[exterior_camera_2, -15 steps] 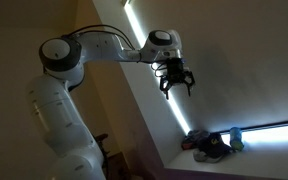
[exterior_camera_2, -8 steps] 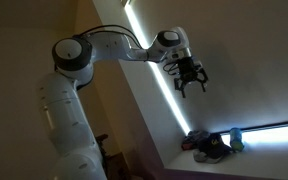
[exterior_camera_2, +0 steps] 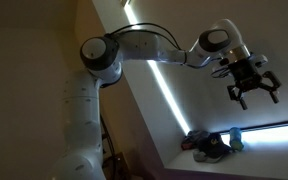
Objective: Move the bottle to the left
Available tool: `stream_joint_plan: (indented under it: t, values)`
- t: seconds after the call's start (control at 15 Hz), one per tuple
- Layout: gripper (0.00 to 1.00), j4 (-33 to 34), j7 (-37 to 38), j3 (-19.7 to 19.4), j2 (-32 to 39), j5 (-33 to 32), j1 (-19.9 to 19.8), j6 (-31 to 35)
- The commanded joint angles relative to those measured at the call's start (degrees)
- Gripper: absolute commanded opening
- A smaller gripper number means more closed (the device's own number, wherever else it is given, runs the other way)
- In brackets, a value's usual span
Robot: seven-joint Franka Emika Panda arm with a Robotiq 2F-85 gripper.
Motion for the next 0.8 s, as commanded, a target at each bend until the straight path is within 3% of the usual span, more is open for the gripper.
stream_joint_plan:
  t: [0.0, 0.07, 0.13, 0.2, 0.4, 0.73]
  values:
    - [1.0, 0.25, -0.14, -0.78, 0.65, 0.37, 0.36, -0.13]
    - [1.0, 0.33, -0.04, -0.77, 0.68, 0.46, 0.42, -0.13]
    - [1.0, -1.14, 0.2, -3.57, -0.35, 0.24, 2.96, 3.06]
    - [1.0, 0.71, -0.12, -12.3, 1.98, 5.95, 8.23, 5.85]
    - [1.0, 7.54, -0.54, -21.79, 13.28, 19.58, 13.64, 10.85]
    - [1.0, 8.7, -0.78, -36.17, 30.16, 43.4, 19.18, 18.55]
